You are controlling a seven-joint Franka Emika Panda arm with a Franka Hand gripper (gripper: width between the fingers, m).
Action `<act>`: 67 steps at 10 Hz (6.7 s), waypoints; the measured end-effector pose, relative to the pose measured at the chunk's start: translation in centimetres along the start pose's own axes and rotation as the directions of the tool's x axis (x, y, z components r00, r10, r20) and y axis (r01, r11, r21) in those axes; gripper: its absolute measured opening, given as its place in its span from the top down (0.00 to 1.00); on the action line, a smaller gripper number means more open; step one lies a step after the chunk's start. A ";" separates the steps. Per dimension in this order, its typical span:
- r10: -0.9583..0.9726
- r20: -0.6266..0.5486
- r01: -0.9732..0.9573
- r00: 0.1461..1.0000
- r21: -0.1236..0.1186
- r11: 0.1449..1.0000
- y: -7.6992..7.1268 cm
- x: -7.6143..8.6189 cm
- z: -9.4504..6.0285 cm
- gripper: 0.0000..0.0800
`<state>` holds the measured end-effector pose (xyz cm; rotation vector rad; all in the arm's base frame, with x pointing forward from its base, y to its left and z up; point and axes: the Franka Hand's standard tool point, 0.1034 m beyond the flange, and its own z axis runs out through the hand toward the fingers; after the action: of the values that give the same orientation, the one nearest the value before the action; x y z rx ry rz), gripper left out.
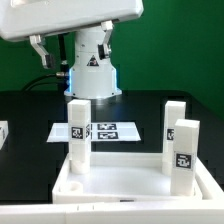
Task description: Assemble desk
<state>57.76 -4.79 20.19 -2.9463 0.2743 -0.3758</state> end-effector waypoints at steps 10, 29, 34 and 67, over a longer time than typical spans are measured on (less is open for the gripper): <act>-0.299 0.148 0.297 0.943 0.033 0.954 8.3 -6.9 1.5 0.19; -0.059 0.404 0.097 0.913 -0.073 0.993 23.9 -19.8 9.7 0.19; -0.041 0.403 0.092 0.914 -0.108 0.990 24.4 -22.0 10.1 0.40; -0.459 -0.242 0.301 -0.855 0.489 -0.819 15.4 -22.7 10.2 0.32</act>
Offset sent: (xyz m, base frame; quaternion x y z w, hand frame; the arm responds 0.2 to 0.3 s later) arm -0.0768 -0.0357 -0.0277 -0.0055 -0.0537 -0.1500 0.9872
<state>36.40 -13.82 2.40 -0.8885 -2.8008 0.3062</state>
